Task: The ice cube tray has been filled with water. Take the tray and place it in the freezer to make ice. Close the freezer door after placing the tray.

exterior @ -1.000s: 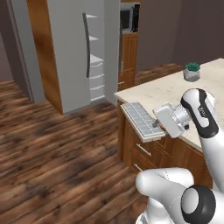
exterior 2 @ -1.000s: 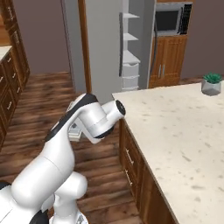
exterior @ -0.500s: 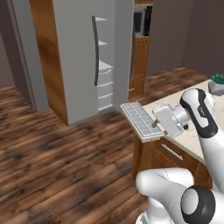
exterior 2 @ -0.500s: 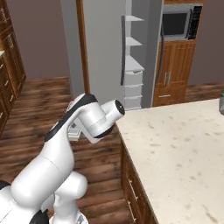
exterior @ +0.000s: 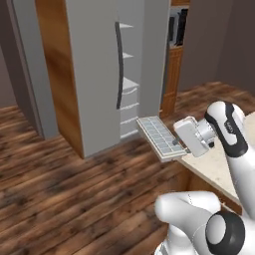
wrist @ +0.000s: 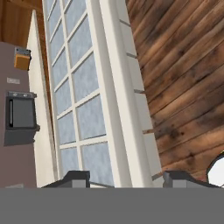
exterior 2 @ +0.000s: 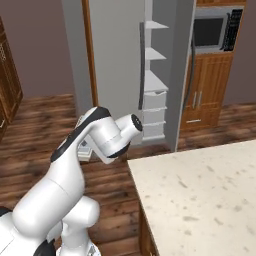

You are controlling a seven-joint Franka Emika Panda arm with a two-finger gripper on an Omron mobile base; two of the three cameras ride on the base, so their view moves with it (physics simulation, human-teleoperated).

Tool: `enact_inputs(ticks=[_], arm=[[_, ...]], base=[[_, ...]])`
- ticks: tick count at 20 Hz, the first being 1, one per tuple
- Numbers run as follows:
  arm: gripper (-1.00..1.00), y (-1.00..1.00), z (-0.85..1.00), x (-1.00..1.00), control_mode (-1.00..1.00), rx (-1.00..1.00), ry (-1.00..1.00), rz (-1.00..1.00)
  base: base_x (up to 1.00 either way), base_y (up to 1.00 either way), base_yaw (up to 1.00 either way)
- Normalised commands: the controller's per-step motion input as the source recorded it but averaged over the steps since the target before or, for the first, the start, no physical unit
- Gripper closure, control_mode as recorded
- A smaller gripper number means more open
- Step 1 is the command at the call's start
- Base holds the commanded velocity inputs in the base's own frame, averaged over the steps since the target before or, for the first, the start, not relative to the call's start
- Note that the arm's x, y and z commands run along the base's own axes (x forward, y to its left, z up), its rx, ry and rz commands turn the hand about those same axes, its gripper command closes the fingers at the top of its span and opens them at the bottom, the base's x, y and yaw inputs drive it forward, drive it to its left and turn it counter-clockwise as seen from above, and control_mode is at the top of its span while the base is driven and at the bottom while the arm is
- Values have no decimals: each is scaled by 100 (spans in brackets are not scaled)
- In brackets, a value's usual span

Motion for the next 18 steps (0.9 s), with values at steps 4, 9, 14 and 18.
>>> enact_inputs(ticks=[4, 9, 14, 18], arm=[[100, 0, 0, 0, 100, 0, 0, 0], [100, 0, 0, 0, 100, 0, 0, 0], [100, 0, 0, 0, 100, 0, 0, 0], [100, 0, 0, 0, 100, 0, 0, 0]], base=[[76, 0, -1], [68, 0, -3], [70, 0, -4], [54, -10, -6]])
